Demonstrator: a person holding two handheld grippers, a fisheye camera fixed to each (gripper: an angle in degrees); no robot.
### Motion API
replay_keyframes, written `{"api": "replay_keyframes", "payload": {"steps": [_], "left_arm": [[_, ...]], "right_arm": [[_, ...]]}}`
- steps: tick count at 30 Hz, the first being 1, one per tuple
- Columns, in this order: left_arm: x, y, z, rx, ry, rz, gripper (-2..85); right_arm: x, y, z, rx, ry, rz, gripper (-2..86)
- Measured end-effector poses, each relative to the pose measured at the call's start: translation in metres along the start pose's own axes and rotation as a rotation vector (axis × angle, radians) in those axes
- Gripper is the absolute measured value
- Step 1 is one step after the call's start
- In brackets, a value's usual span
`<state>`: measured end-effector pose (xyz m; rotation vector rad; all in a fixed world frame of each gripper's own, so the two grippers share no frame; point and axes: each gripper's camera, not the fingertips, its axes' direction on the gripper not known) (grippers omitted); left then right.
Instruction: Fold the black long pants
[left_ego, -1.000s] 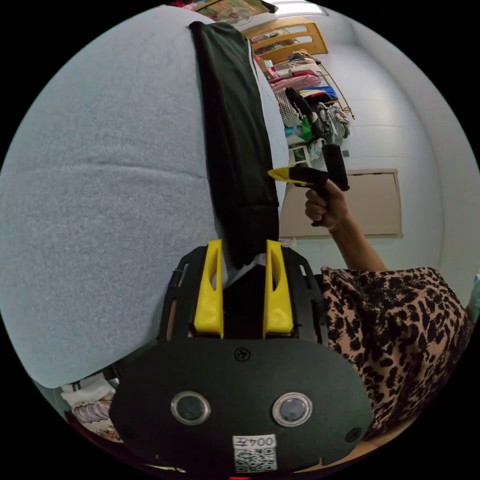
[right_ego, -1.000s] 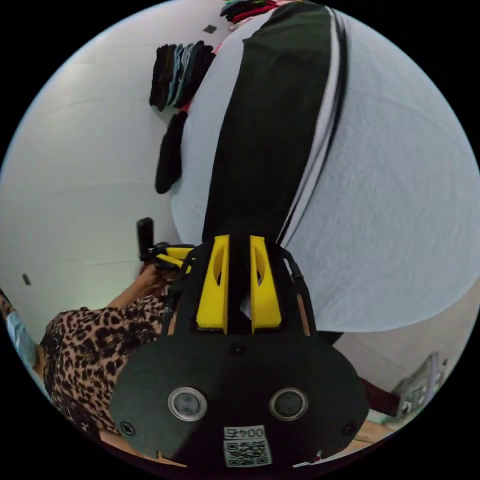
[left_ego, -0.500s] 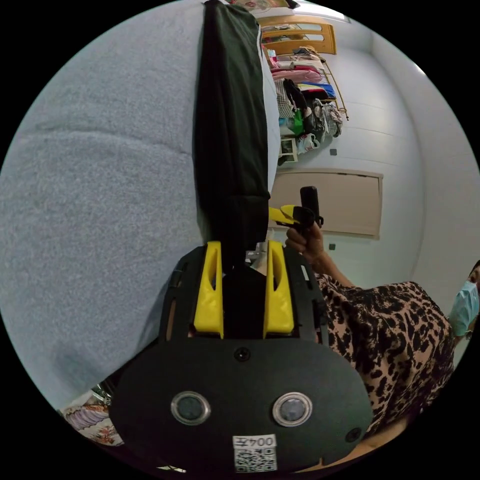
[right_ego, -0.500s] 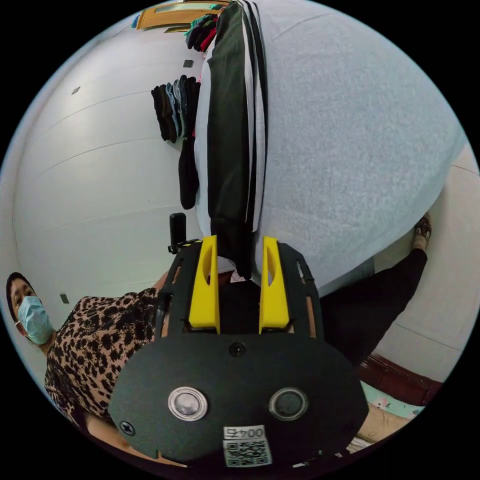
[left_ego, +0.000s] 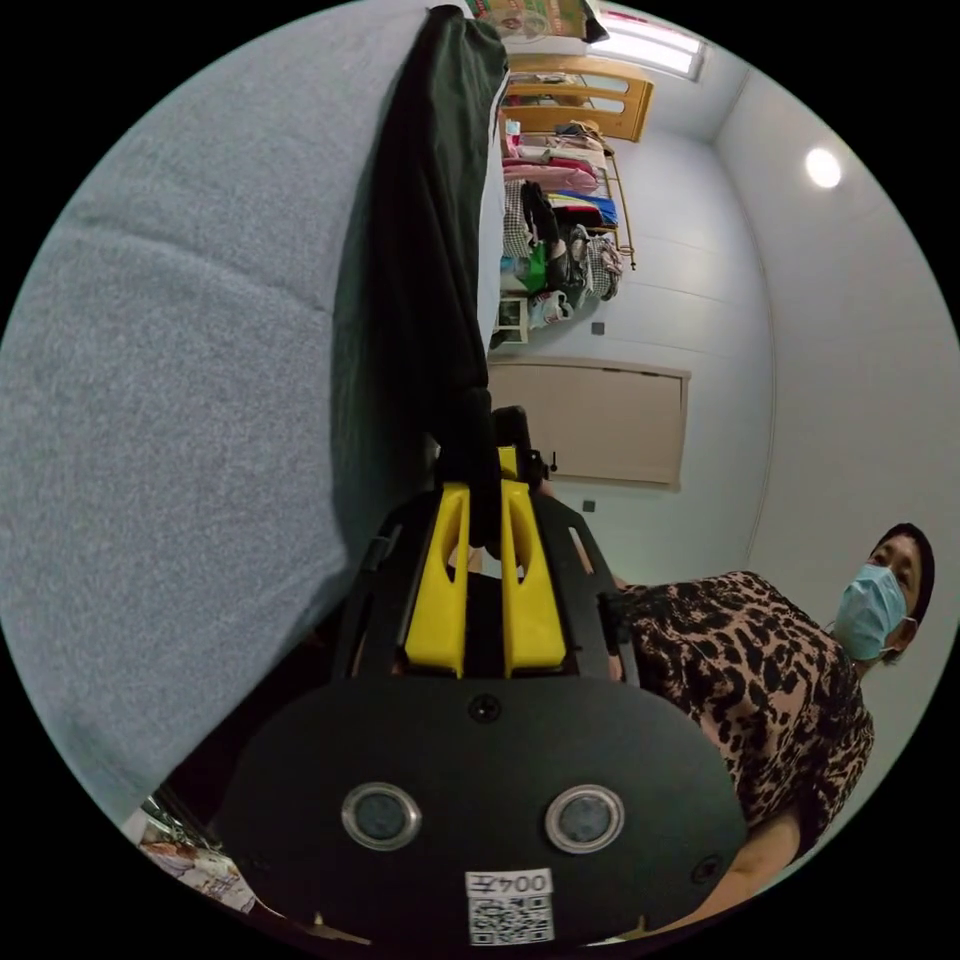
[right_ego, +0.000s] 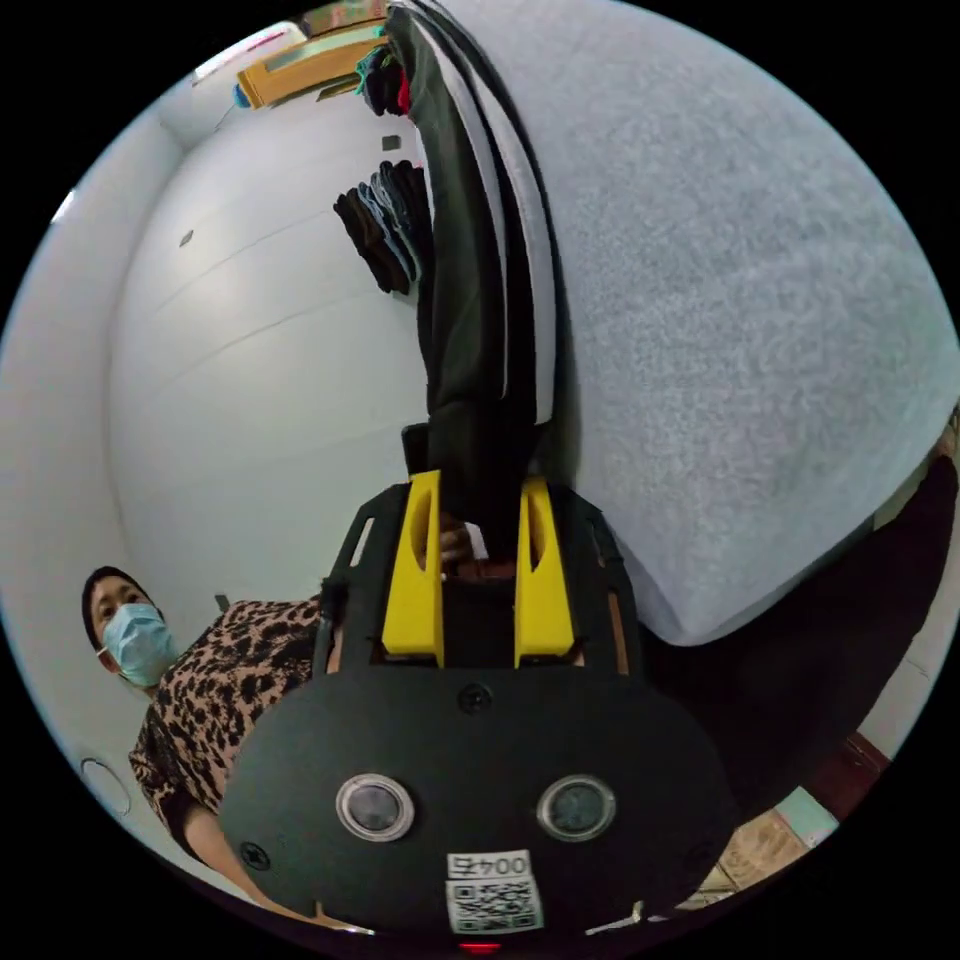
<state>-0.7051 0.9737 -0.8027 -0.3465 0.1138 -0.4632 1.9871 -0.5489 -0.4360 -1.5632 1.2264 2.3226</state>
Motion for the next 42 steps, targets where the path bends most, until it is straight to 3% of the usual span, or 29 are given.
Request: {"api": "replay_keyframes", "payload": {"steps": [2,6,14,20,24,29,35,42], "left_arm": [[0.002,-0.004,-0.001,0.001,-0.008,0.004,3.8],[0.027,-0.008,-0.008,0.032,-0.066,0.079,3.6],[0.165,-0.006,-0.024,0.034,-0.207,0.406,3.8],[0.231,0.032,-0.023,-0.092,-0.198,0.37,4.1],[0.218,0.04,-0.018,-0.107,-0.163,0.275,4.5],[0.204,0.005,-0.028,-0.031,-0.065,0.227,5.0],[0.266,-0.078,-0.045,0.013,-0.144,0.42,5.5],[0.296,-0.213,-0.06,0.069,-0.233,0.48,5.6]], "right_arm": [[0.006,-0.002,-0.003,0.016,-0.049,0.002,5.4],[-0.028,0.003,-0.014,0.064,-0.008,-0.113,4.8],[-0.197,0.039,-0.018,-0.027,0.36,-0.553,4.5],[-0.248,0.094,-0.008,-0.174,0.313,-0.577,4.6],[-0.235,0.102,-0.004,-0.142,0.312,-0.49,4.6],[-0.243,0.07,-0.018,-0.067,0.246,-0.442,4.5],[-0.321,-0.011,-0.051,-0.039,0.297,-0.57,4.6],[-0.377,-0.147,-0.091,0.005,0.367,-0.582,4.5]]}}
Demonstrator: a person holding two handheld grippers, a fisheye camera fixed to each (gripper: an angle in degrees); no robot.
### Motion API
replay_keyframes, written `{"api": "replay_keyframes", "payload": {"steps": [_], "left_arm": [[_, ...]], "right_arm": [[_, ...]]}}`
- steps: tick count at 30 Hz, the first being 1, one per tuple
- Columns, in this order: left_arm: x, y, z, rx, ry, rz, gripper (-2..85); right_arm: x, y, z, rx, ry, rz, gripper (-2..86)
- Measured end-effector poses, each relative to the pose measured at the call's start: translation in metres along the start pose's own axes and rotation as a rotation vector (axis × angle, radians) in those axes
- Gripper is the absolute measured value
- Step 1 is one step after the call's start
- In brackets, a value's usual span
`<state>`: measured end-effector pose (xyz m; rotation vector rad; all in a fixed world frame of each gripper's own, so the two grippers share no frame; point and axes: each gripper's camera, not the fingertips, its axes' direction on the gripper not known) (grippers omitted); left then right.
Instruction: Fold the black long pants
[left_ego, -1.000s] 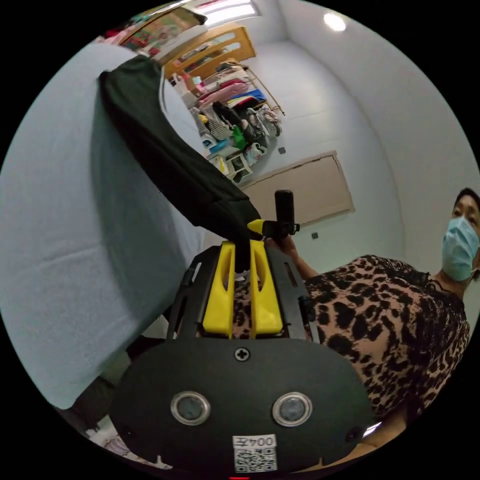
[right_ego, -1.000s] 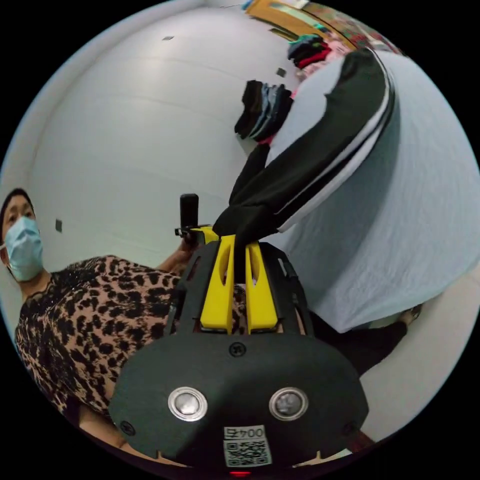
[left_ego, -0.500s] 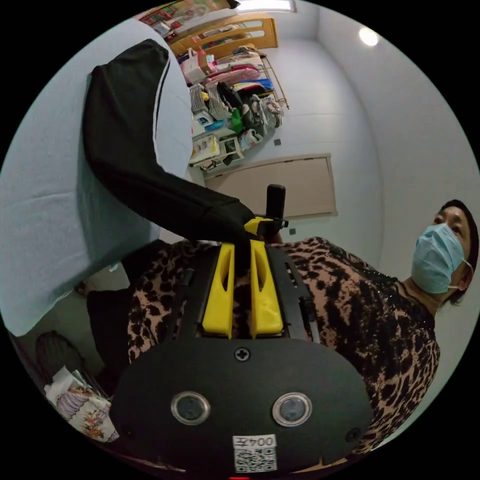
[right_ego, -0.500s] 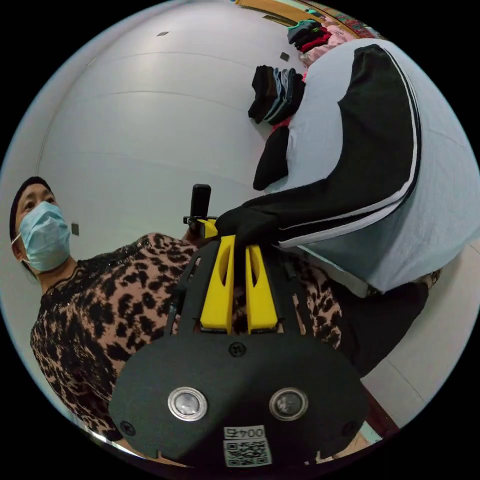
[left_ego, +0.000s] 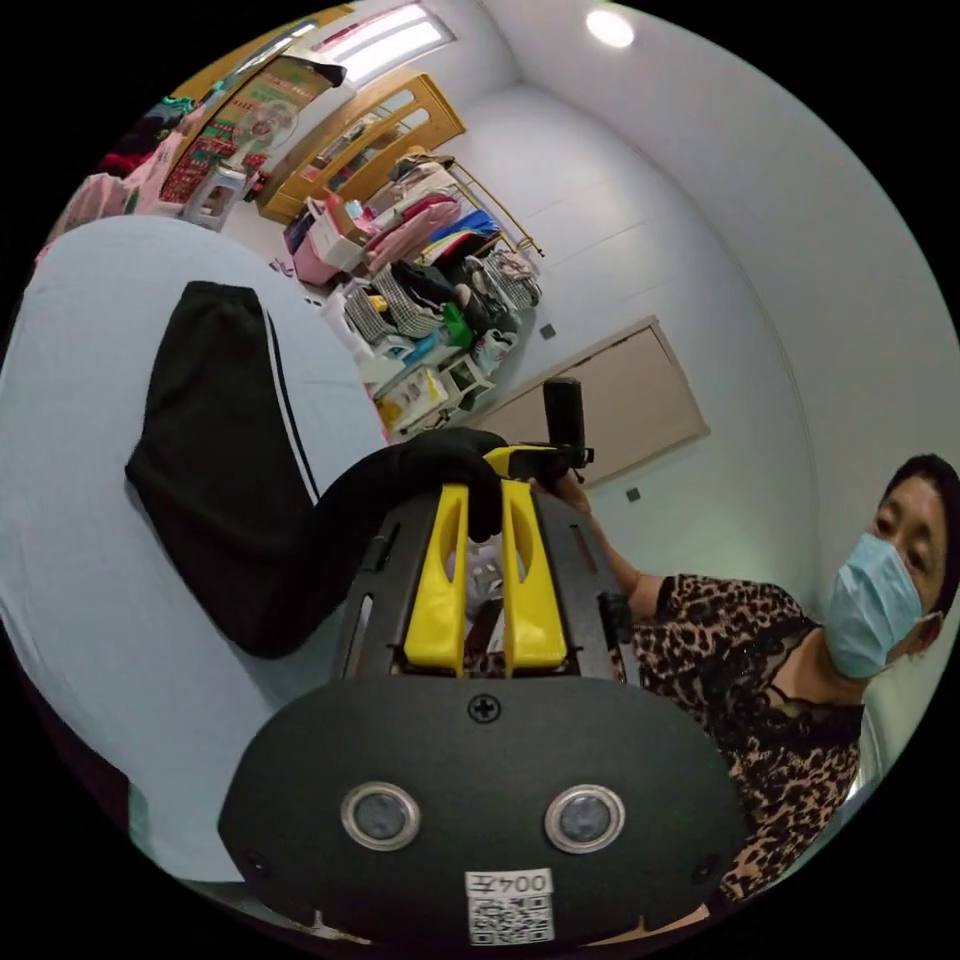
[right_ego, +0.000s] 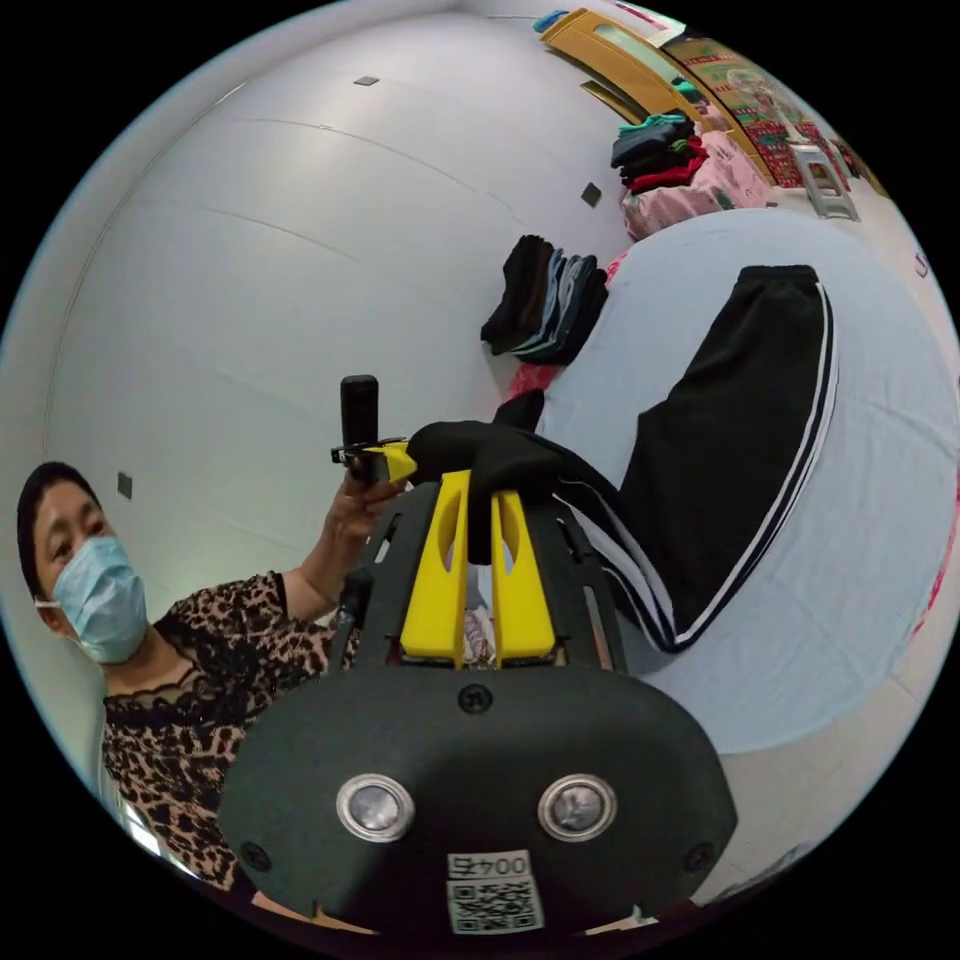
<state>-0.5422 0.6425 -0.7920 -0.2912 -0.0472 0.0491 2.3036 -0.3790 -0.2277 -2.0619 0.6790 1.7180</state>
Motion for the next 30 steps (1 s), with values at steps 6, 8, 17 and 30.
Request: {"api": "replay_keyframes", "payload": {"steps": [6,8,17,30], "left_arm": [[-0.086,-0.089,0.017,-0.008,-0.098,-0.104,5.2],[-0.123,-0.114,0.028,-0.023,-0.142,-0.146,5.2],[-0.25,-0.154,0.067,-0.016,-0.207,-0.35,5.2],[-0.317,-0.127,0.069,0.131,-0.151,-0.438,7.5]], "right_arm": [[0.09,-0.109,-0.002,-0.06,0.011,0.105,4.5],[0.13,-0.141,0.003,-0.082,0.006,0.148,4.6],[0.252,-0.209,0.031,-0.14,-0.015,0.291,4.6],[0.307,-0.227,0.035,-0.091,0.044,0.432,10.1]]}}
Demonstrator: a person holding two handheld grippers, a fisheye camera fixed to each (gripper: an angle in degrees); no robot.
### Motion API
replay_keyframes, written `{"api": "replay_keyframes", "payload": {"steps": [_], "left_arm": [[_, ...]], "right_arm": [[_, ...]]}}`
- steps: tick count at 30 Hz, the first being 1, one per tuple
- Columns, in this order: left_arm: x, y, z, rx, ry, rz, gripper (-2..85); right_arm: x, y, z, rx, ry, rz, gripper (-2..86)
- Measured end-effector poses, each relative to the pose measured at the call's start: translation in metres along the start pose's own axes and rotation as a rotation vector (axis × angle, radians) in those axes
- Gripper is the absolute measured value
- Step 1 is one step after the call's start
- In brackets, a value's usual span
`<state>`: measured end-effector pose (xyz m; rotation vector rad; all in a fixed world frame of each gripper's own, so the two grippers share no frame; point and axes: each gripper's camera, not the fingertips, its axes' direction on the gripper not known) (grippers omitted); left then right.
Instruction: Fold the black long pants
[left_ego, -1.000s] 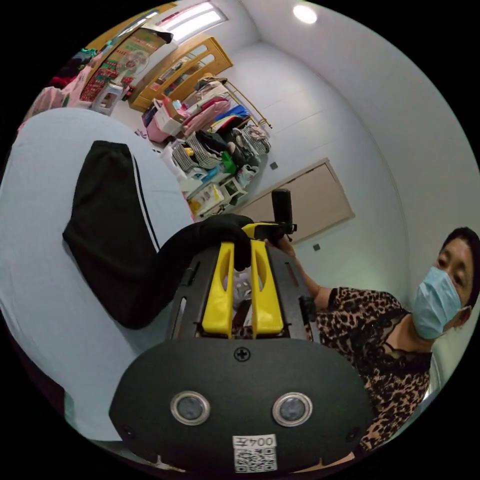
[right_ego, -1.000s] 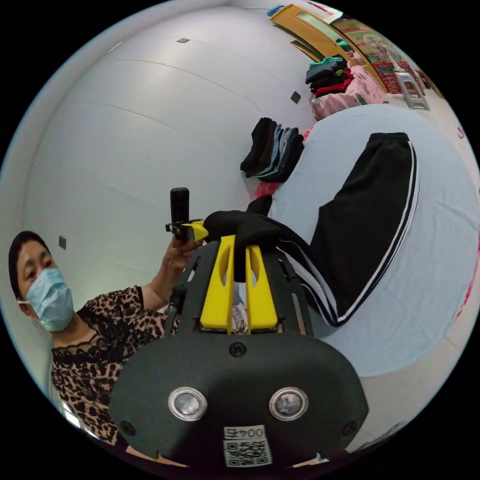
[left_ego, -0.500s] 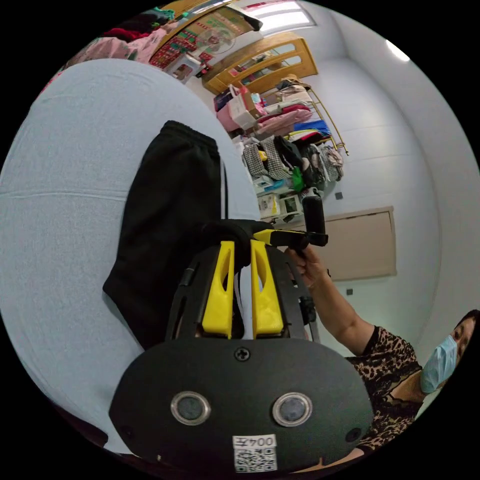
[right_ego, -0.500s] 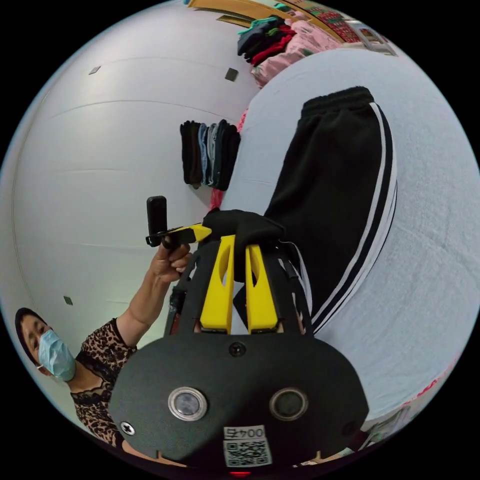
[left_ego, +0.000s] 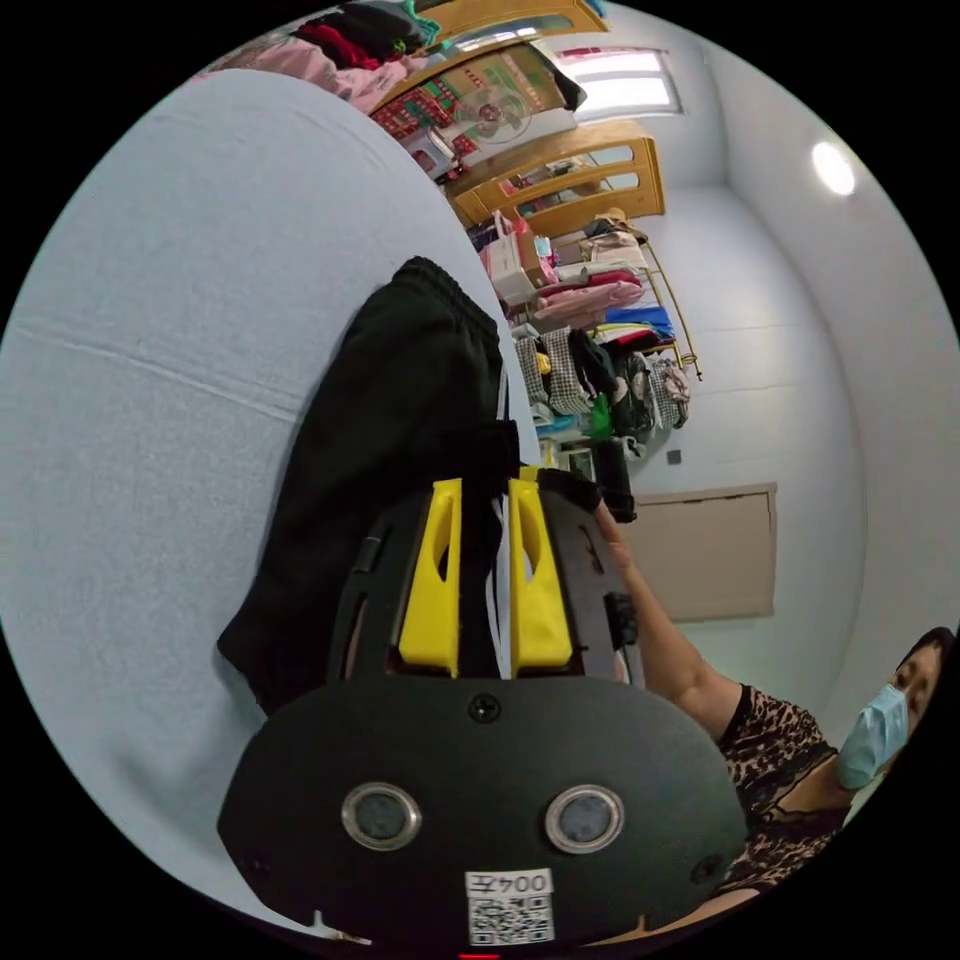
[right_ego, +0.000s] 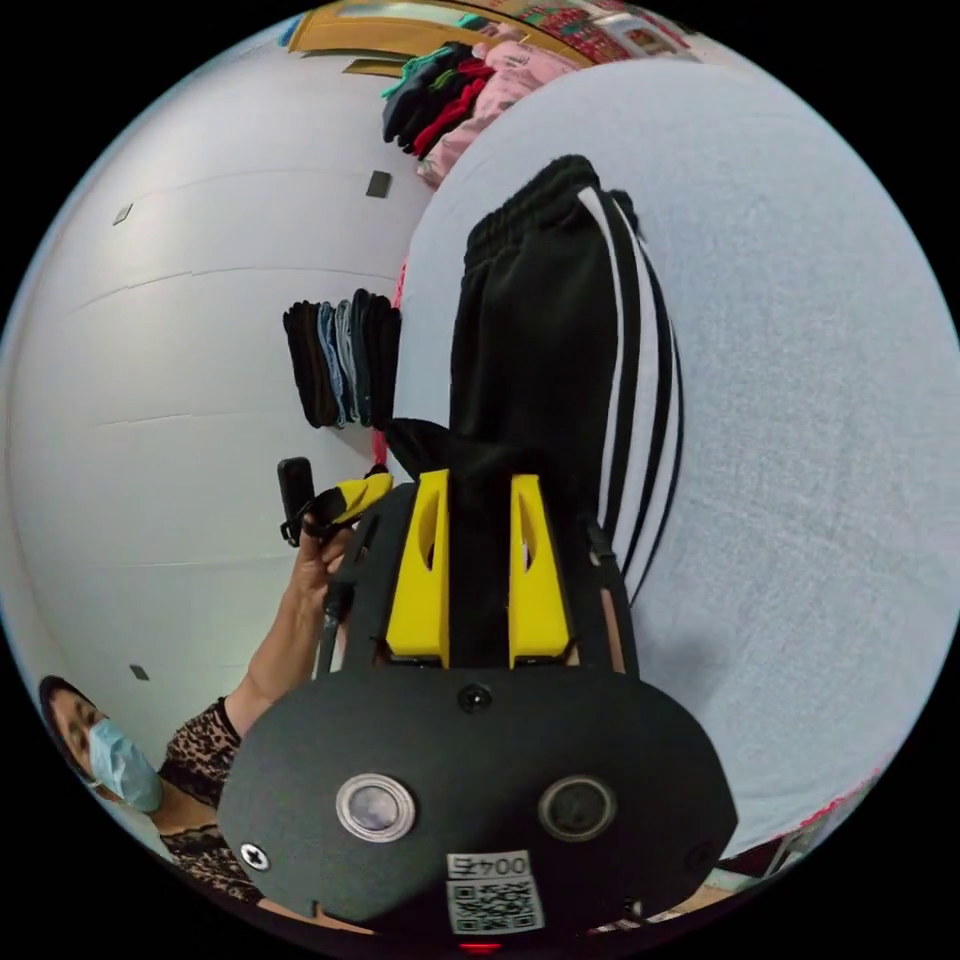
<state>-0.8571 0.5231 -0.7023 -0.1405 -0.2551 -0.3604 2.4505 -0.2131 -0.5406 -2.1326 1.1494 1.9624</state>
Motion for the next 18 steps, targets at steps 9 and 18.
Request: {"api": "replay_keyframes", "payload": {"steps": [9,18], "left_arm": [[-0.029,0.135,-0.054,-0.041,-0.066,0.196,10.6],[-0.051,0.261,-0.032,-0.145,-0.109,0.332,14.3]], "right_arm": [[-0.049,0.145,0.003,0.055,0.086,-0.274,12.3],[-0.029,0.31,0.066,0.099,0.164,-0.256,12.5]]}}
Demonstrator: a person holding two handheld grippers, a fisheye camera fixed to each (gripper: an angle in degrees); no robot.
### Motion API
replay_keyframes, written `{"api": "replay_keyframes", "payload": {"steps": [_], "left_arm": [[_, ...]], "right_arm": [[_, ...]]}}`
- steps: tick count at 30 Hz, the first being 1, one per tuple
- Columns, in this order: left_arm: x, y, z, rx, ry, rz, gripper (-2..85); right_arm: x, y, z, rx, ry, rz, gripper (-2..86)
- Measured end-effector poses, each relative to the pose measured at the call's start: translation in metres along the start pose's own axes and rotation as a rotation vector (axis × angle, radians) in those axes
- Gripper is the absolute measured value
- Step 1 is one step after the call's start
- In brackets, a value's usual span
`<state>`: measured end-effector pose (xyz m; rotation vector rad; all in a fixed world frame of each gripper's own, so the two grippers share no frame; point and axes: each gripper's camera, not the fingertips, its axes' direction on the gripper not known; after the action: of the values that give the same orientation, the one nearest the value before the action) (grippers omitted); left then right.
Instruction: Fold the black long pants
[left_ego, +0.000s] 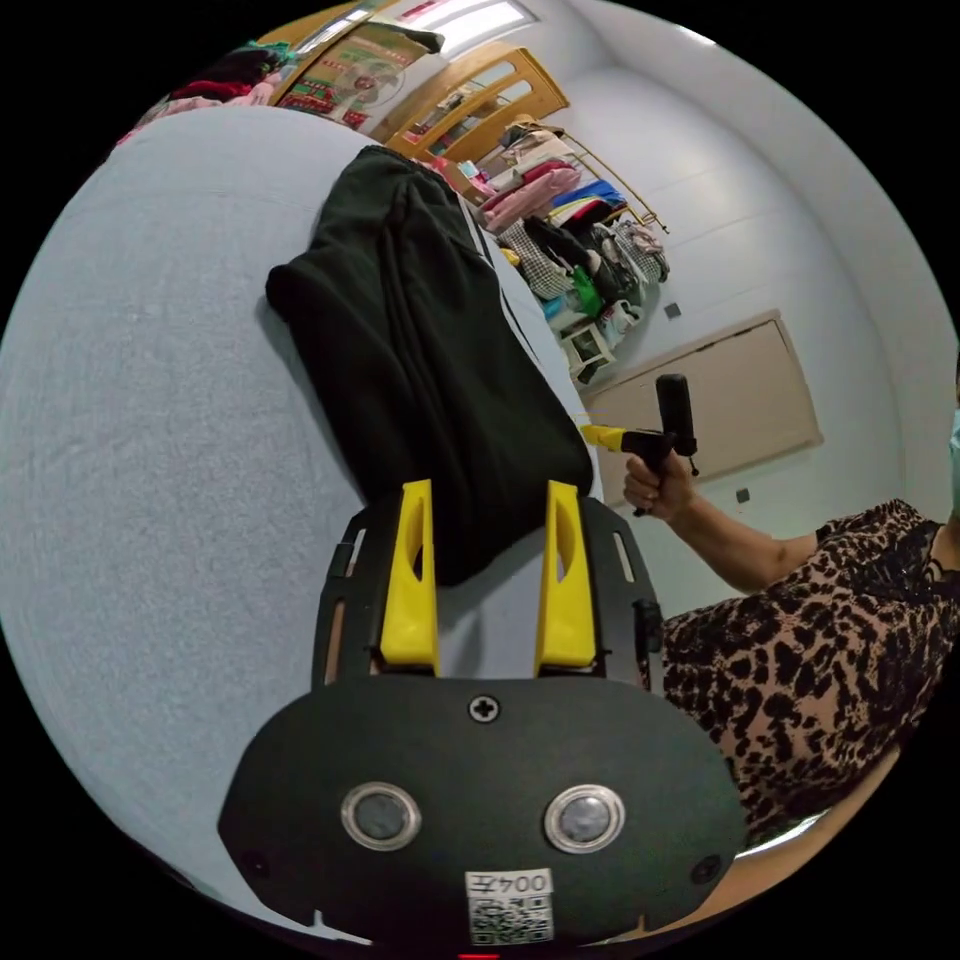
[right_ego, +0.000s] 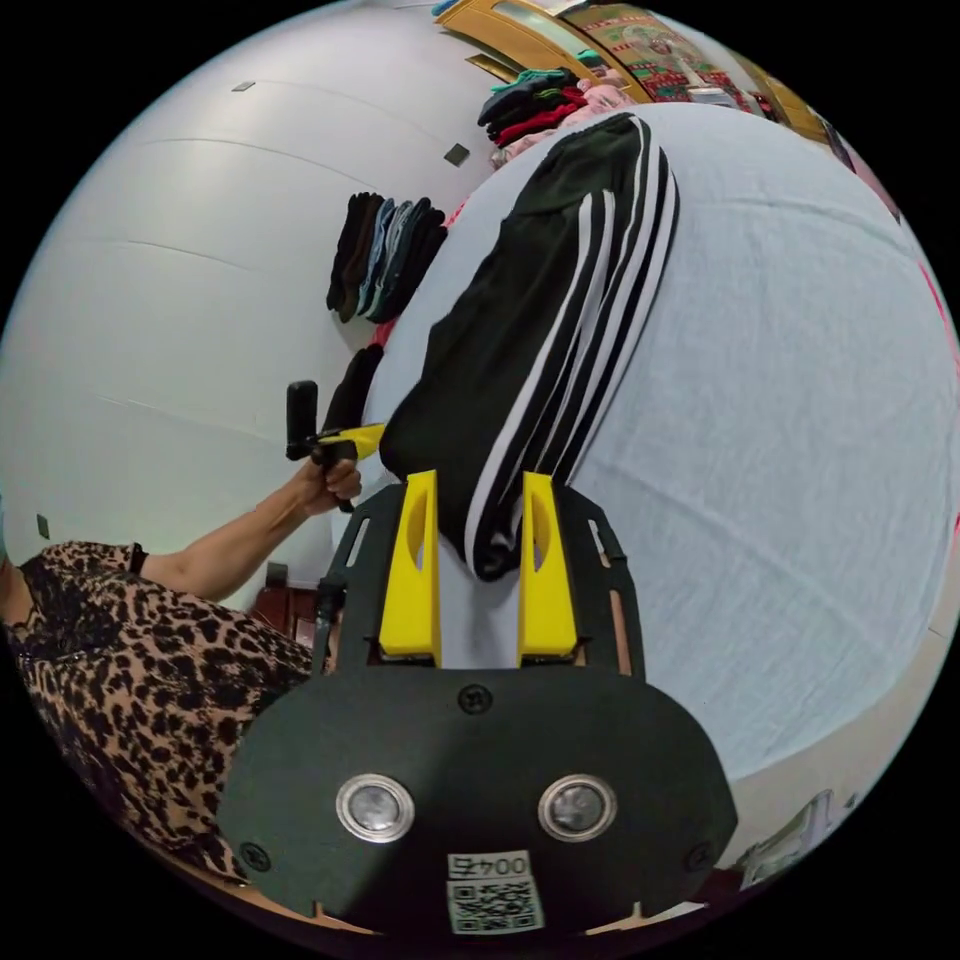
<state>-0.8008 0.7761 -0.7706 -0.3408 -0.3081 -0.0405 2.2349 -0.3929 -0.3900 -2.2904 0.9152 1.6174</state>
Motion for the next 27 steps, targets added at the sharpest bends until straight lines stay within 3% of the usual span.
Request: {"api": "replay_keyframes", "payload": {"steps": [6,11,17,27], "left_arm": [[0.002,0.001,0.011,-0.102,-0.019,0.037,14.2],[0.004,0.009,0.02,-0.183,0.0,0.057,12.9],[-0.016,0.027,0.008,-0.128,0.095,-0.016,11.9],[-0.035,0.056,-0.009,-0.025,0.169,-0.105,7.3]], "right_arm": [[-0.036,0.036,0.023,0.002,0.082,-0.031,13.8],[-0.079,0.051,0.034,-0.03,0.272,-0.152,13.6],[-0.034,0.062,0.019,0.015,0.053,-0.042,12.9],[-0.007,0.059,0.032,-0.037,-0.147,0.122,7.9]]}}
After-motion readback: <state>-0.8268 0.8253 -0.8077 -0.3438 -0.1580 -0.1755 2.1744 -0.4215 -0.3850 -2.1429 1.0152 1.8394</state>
